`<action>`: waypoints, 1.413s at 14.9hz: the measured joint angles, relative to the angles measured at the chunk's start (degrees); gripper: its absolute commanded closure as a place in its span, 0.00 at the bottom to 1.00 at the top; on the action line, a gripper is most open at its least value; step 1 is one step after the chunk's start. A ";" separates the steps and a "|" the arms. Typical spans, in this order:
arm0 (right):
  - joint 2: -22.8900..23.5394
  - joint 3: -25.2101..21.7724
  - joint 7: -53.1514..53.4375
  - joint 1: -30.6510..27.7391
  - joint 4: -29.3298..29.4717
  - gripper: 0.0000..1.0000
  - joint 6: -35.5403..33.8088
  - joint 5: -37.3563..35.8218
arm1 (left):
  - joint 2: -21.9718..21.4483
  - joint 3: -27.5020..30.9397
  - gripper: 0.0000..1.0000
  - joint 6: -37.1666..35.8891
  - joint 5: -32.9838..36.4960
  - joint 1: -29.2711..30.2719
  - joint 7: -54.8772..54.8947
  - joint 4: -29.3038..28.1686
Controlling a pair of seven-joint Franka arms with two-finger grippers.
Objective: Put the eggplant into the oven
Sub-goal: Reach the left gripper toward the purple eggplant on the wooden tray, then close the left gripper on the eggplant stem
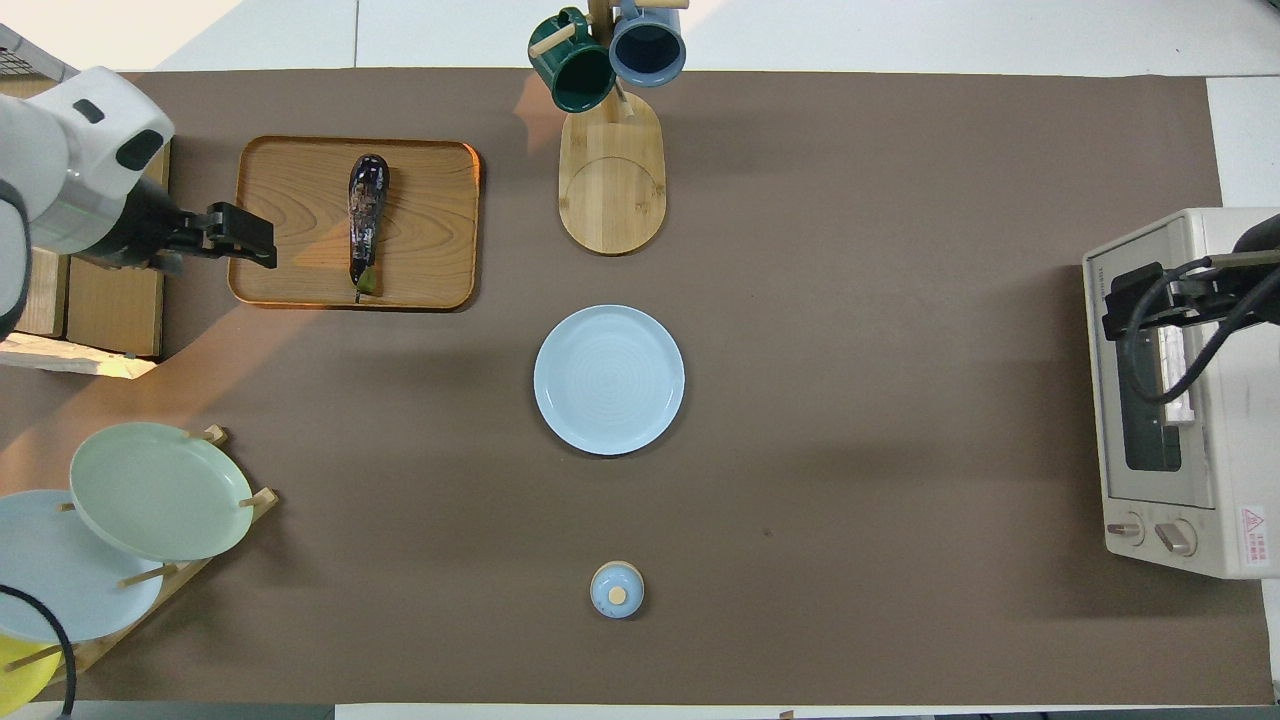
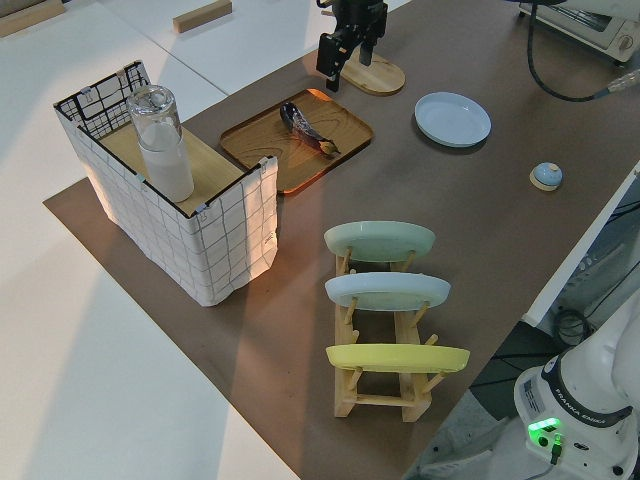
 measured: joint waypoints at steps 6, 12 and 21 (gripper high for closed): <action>-0.02 -0.14 0.00 -0.22 -0.16 0.20 -0.16 0.00 | 12.77 -0.70 0.00 11.66 0.00 -0.38 0.19 3.40; -2.44 -0.60 -4.11 -3.67 -7.11 1.00 3.95 -0.02 | 19.82 -0.88 0.00 21.23 0.00 -2.79 2.49 3.57; -4.44 -1.04 -4.22 -6.46 -20.88 1.00 22.52 -6.93 | 20.54 -0.78 0.03 27.38 0.00 -2.91 9.03 -0.06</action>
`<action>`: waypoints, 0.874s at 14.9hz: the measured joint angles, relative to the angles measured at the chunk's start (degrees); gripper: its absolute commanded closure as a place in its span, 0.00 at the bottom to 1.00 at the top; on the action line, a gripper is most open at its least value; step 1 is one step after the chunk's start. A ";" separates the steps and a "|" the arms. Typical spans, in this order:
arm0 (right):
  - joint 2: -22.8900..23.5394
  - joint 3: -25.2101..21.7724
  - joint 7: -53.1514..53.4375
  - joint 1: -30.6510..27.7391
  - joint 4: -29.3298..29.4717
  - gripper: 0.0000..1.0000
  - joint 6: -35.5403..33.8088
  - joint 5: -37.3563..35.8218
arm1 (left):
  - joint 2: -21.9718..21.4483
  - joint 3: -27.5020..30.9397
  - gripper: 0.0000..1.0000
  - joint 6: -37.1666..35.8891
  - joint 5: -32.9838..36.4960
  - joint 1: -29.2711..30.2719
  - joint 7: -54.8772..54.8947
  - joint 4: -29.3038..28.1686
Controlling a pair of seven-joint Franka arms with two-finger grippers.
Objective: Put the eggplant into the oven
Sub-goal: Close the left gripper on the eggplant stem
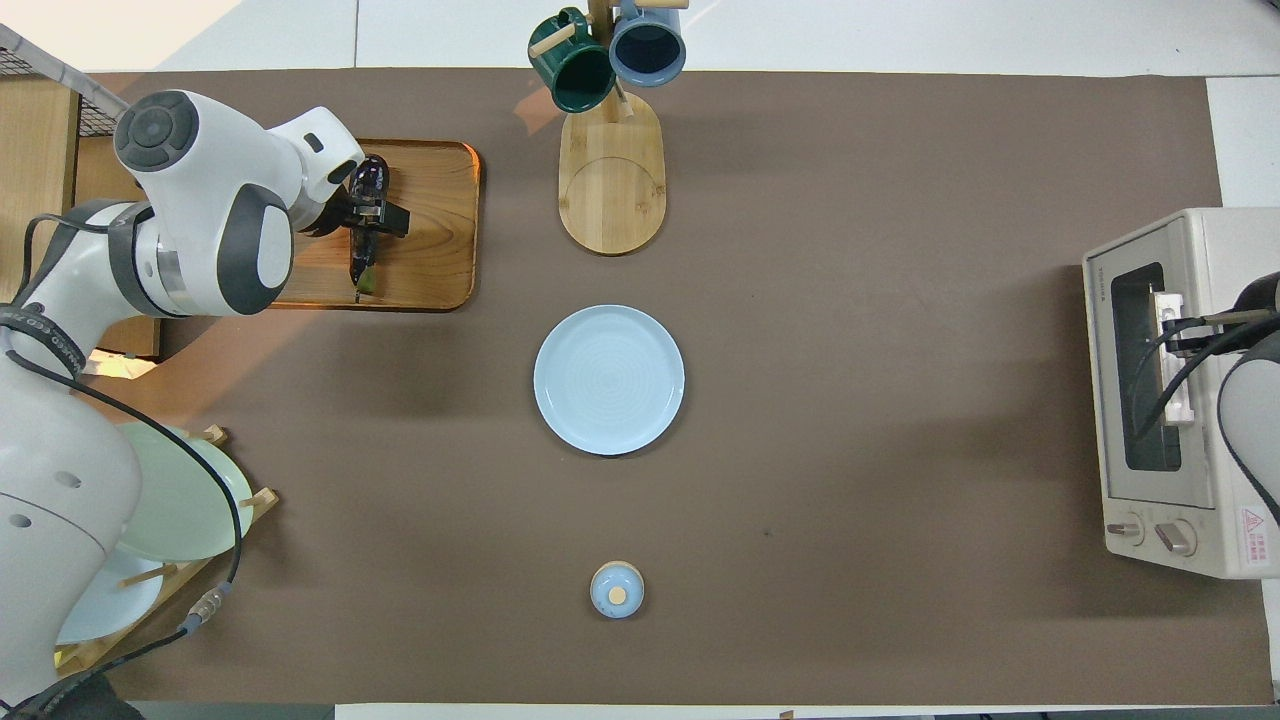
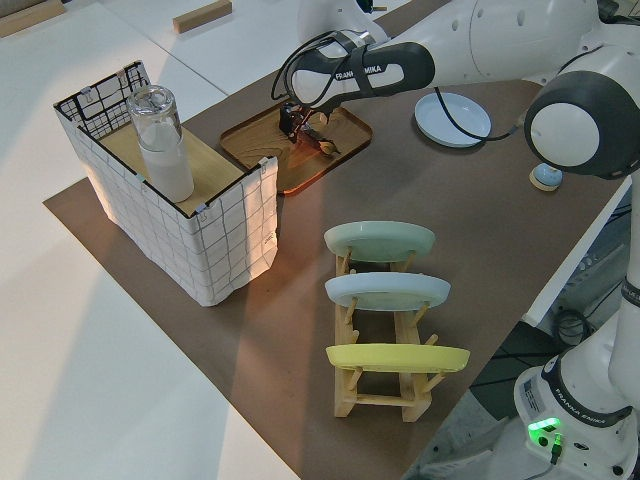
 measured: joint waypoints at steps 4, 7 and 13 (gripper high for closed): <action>0.61 -0.02 0.00 -1.26 -1.28 1.00 2.24 -1.05 | 0.00 0.01 0.61 0.04 0.00 0.00 1.25 -0.36; 0.75 0.05 0.00 -1.52 -1.53 1.00 2.72 -1.18 | -0.05 0.03 1.00 -0.16 0.00 0.02 1.58 -0.34; -1.26 0.48 0.00 -1.14 -4.75 1.00 6.25 -1.20 | -2.83 -0.43 1.00 -9.03 -5.37 -0.40 1.18 4.00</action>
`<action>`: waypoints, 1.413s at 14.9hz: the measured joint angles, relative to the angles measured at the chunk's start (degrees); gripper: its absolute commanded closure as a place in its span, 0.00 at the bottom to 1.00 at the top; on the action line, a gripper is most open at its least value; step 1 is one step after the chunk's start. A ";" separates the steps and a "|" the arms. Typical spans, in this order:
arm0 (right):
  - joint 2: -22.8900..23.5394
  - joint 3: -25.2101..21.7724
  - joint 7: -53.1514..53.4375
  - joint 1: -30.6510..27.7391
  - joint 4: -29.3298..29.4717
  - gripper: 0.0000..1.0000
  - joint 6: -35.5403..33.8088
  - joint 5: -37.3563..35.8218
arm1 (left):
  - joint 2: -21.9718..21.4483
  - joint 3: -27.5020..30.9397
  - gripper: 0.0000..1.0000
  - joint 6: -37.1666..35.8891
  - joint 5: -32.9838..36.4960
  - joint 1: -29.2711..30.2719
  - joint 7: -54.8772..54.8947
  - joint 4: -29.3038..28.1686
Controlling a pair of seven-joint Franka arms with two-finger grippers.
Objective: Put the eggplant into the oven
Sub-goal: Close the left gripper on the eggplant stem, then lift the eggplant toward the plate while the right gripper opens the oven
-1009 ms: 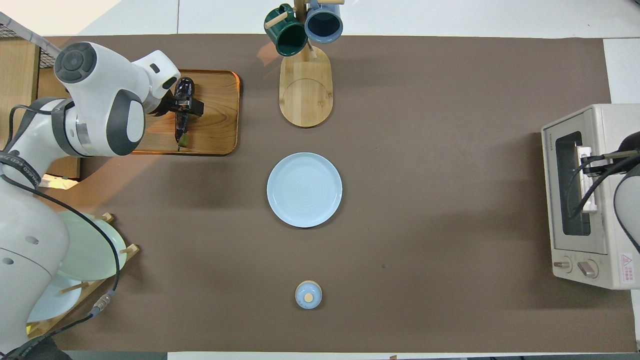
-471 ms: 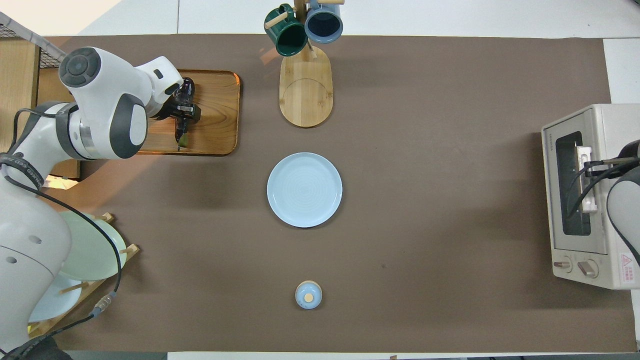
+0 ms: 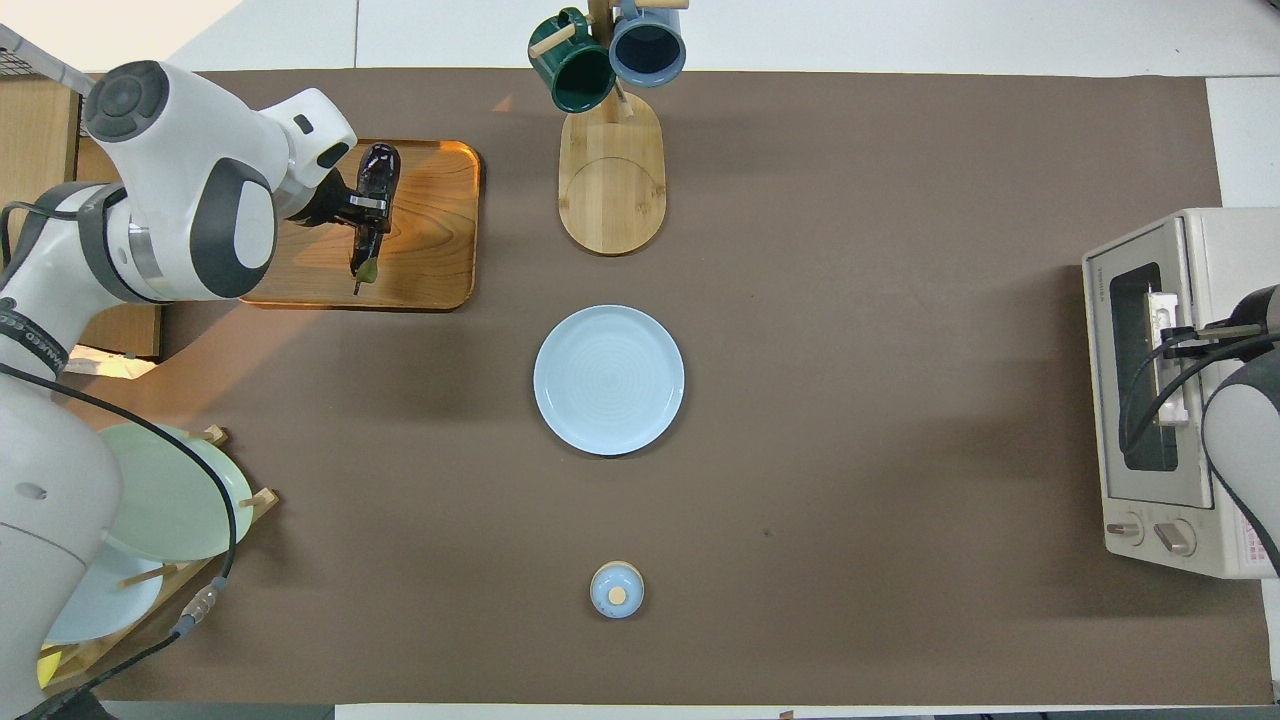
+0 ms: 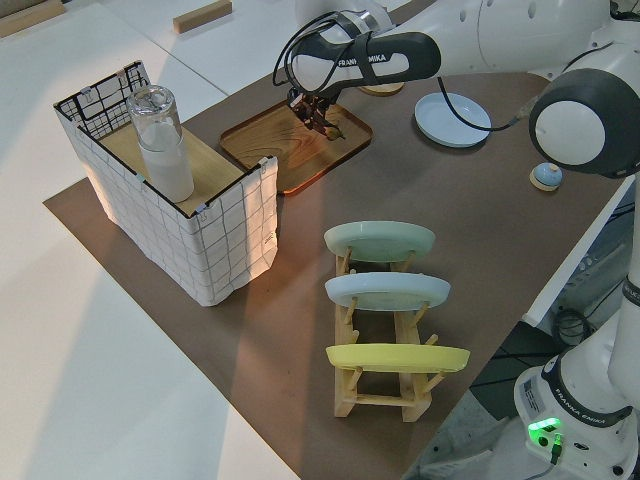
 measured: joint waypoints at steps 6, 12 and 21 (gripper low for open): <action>-0.03 0.74 0.57 3.00 -1.11 1.00 0.11 0.19 | -10.97 -0.46 1.00 -9.91 -0.85 -7.66 -11.44 -4.92; 1.16 1.50 1.93 5.20 -2.26 1.00 1.50 2.13 | -15.76 -0.72 1.00 1.74 -5.01 -19.44 -19.14 -19.04; 4.76 2.93 5.71 7.36 -8.88 1.00 14.14 4.36 | -16.02 0.01 0.46 14.29 -5.28 -26.61 -26.05 -28.78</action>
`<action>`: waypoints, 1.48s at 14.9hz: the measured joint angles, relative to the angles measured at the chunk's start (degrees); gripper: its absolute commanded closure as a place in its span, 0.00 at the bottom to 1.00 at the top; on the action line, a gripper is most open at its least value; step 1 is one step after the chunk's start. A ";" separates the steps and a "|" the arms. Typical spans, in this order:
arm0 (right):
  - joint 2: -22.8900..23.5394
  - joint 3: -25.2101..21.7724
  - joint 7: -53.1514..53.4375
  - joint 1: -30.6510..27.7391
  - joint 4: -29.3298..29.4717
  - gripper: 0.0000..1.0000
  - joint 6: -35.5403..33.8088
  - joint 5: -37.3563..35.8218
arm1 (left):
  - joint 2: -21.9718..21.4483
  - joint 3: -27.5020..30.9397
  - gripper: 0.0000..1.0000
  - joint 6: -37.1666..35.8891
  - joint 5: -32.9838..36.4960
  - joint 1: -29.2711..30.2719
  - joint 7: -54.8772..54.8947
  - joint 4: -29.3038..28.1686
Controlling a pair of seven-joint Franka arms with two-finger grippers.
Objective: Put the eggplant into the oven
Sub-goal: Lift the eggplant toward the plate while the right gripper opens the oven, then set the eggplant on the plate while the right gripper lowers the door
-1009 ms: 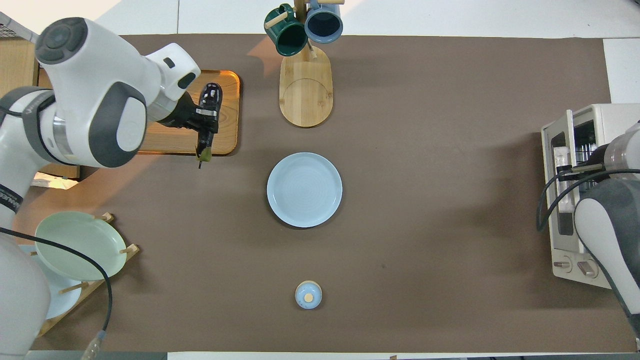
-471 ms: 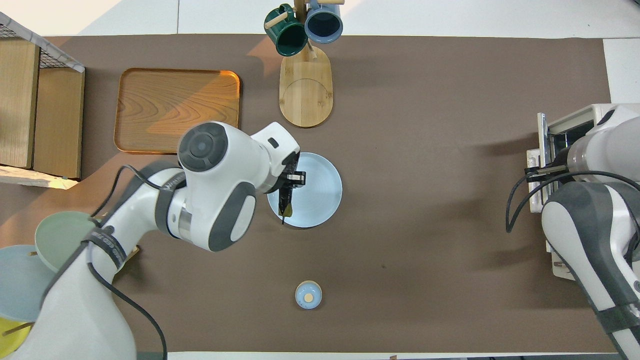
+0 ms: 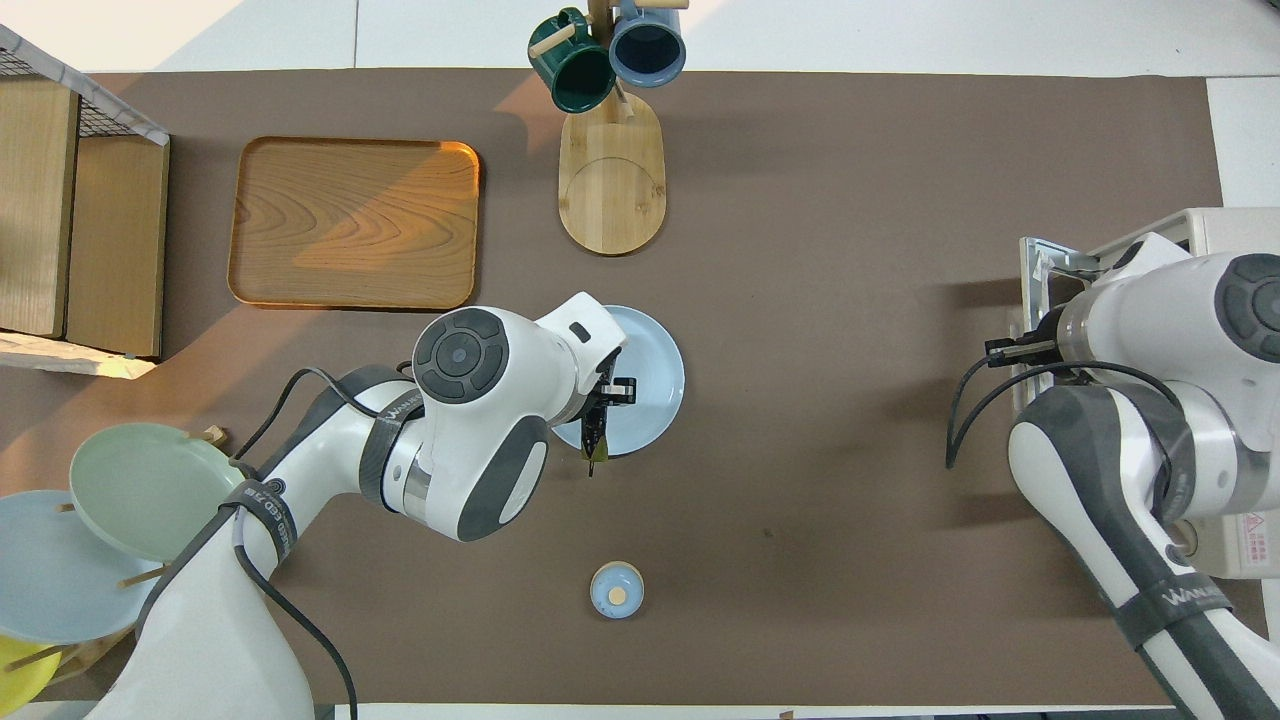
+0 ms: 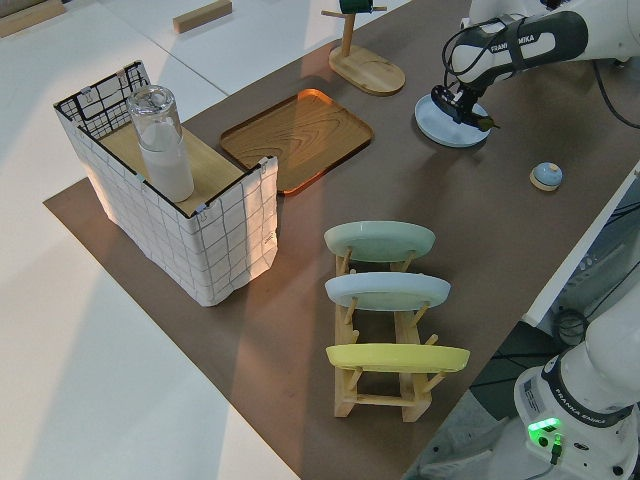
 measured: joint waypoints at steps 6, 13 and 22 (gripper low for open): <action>5.40 0.08 2.67 1.48 -0.97 1.00 4.66 -0.09 | -0.24 0.43 0.00 -0.20 0.00 0.43 0.01 0.35; 9.30 -0.50 4.39 2.03 -0.86 1.00 7.19 1.57 | -2.36 1.20 0.00 -16.78 0.18 10.45 5.34 11.76; 8.95 -1.32 11.56 17.43 5.13 0.37 5.61 13.62 | -3.97 1.50 0.00 -28.86 5.91 24.95 17.69 20.51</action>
